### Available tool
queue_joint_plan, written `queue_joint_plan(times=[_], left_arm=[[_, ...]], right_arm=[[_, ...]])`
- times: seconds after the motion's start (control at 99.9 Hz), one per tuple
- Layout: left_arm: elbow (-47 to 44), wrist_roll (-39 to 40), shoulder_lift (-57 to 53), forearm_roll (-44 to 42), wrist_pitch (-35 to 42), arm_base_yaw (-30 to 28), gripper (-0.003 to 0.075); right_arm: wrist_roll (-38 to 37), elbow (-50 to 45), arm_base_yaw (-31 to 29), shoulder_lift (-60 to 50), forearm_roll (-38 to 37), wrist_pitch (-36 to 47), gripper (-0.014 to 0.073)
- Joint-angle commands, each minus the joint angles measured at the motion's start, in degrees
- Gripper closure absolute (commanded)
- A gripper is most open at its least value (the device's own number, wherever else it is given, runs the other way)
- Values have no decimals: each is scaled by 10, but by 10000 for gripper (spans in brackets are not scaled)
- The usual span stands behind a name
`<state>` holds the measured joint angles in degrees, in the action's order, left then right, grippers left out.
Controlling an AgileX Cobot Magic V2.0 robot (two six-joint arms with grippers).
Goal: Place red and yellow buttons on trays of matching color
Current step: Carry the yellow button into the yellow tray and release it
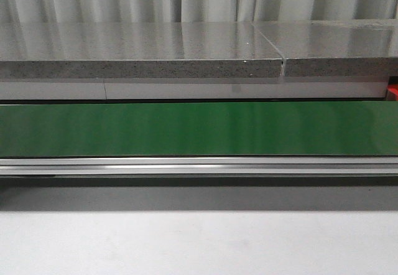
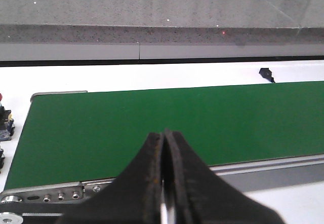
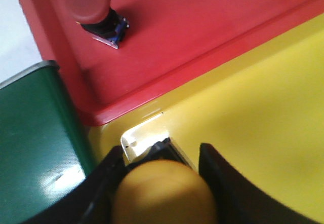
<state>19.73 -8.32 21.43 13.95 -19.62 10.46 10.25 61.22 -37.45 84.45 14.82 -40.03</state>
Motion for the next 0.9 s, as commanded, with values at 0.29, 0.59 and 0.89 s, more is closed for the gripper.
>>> queue_joint_plan(times=[0.29, 0.59, 0.89], left_arm=[[15, 0, 3, 5, 43, 5, 739], [15, 0, 3, 5, 43, 5, 739], [15, 0, 3, 5, 43, 5, 739]], right_arm=[[3, 11, -4, 103, 4, 55, 468], [3, -12, -4, 111, 1, 81, 468], [3, -12, -4, 118, 1, 65, 231]])
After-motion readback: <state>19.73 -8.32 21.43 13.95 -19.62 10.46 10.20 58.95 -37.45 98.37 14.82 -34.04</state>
